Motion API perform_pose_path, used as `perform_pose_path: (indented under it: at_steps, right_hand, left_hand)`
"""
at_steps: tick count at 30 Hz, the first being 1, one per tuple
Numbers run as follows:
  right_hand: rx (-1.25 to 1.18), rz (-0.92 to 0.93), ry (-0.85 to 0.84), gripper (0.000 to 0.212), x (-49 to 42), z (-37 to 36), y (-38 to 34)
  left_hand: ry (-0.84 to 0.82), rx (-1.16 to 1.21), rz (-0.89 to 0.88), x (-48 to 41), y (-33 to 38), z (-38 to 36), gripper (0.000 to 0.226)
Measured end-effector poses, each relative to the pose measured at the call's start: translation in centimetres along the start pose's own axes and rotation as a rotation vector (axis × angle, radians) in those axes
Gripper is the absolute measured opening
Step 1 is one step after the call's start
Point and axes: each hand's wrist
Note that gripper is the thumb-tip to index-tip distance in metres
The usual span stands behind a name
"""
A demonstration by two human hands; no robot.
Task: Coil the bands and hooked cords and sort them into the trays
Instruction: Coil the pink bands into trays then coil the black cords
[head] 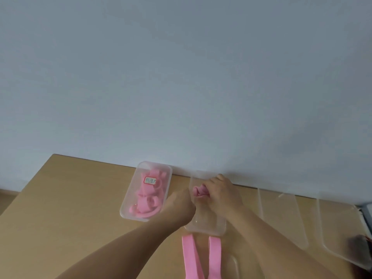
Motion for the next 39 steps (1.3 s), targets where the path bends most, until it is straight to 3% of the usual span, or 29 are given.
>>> perform_pose_path:
  at_steps: [3,6,14,17,20,23,28,33,39]
  right_hand:
    - [0.104,0.003,0.057,0.018,-0.7,-0.9,-0.3]
    - [0.213,-0.014,0.128,0.028,-1.3,-1.1,-1.1]
    - [0.304,-0.027,0.222,0.022,-1.4,-2.2,-1.2]
    - [0.263,-0.038,0.165,0.027,-1.0,-2.1,-0.3]
    - [0.253,-0.074,0.076,0.029,-0.5,-2.1,0.1]
    - [0.205,-0.066,0.142,0.022,0.0,-2.2,-0.2]
    - [0.152,-0.012,0.218,0.017,0.4,-2.7,0.3]
    - [0.187,-0.025,0.299,0.023,-0.1,-2.3,-0.5]
    - [0.208,-0.092,0.323,0.011,-0.5,-2.9,-1.3]
  left_hand:
    - [0.003,-0.022,-0.04,-0.2,0.0,0.6,0.03]
    - [0.013,-0.044,-0.07,-0.4,-0.6,0.9,0.032]
    - [0.138,0.114,-0.056,-1.3,-1.2,-0.5,0.021]
    - [0.131,0.148,-0.041,-1.4,-1.5,-1.0,0.007]
    - [0.113,0.167,-0.033,-1.4,-1.5,-1.2,0.008]
    - [0.116,0.17,-0.013,-1.4,-1.3,-1.2,0.009]
    - [0.147,0.193,-0.004,-0.8,-1.1,-1.1,0.042]
    - [0.203,0.15,-0.038,-0.3,-1.2,-1.2,0.041]
    - [0.094,0.158,-0.027,-0.1,-1.5,-1.7,0.045]
Point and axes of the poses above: each hand's wrist, its own x-axis away from the middle knuckle, its own z-axis out of the back of the hand, y = z × x, and after that the axes turned 10 degrees about -z, right-handed
